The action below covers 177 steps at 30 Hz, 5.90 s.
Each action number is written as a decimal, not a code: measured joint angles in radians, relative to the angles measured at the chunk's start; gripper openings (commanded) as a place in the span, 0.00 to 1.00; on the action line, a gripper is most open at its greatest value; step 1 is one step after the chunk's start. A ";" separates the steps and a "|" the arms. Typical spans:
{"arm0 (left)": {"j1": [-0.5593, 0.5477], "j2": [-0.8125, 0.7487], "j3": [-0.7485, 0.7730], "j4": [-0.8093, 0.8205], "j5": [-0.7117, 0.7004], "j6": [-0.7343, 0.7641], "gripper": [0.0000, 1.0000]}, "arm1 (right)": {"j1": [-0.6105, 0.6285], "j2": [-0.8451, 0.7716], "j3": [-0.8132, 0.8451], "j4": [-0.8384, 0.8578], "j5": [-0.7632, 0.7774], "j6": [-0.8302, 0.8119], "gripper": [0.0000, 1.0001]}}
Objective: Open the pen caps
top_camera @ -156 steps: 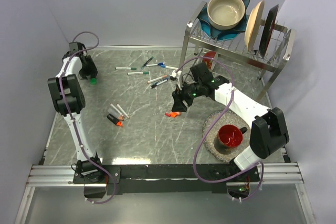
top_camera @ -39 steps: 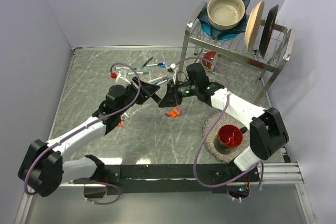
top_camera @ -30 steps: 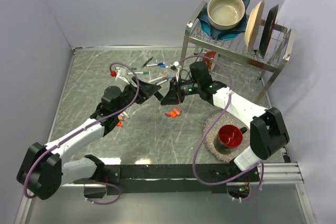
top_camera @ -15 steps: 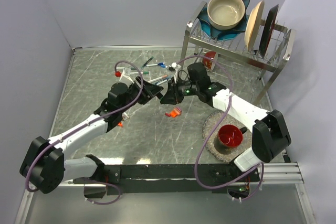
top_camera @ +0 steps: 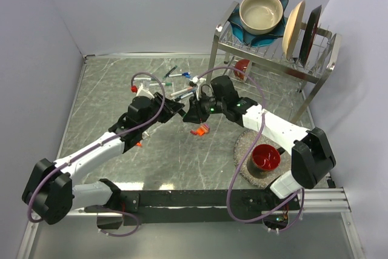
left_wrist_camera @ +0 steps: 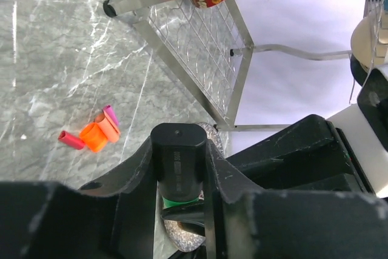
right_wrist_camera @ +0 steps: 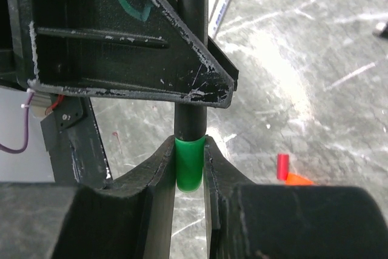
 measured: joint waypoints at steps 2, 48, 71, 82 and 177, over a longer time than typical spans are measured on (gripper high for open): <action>0.021 -0.022 -0.005 -0.014 0.010 -0.003 0.01 | 0.003 0.000 0.003 0.012 -0.004 -0.003 0.00; 0.887 0.252 -0.087 -0.248 0.318 0.330 0.20 | -0.003 0.192 0.095 -0.229 0.042 -0.145 0.00; 0.917 0.220 -0.047 -0.277 0.360 0.356 0.74 | -0.020 0.253 0.143 -0.281 0.134 -0.203 0.06; 0.917 0.064 0.010 -0.298 0.415 0.470 0.89 | -0.025 0.334 0.174 -0.342 0.300 -0.284 0.17; 0.359 0.545 0.616 -0.475 0.278 0.800 0.58 | -0.091 -0.005 0.136 -0.566 -0.190 -0.765 0.60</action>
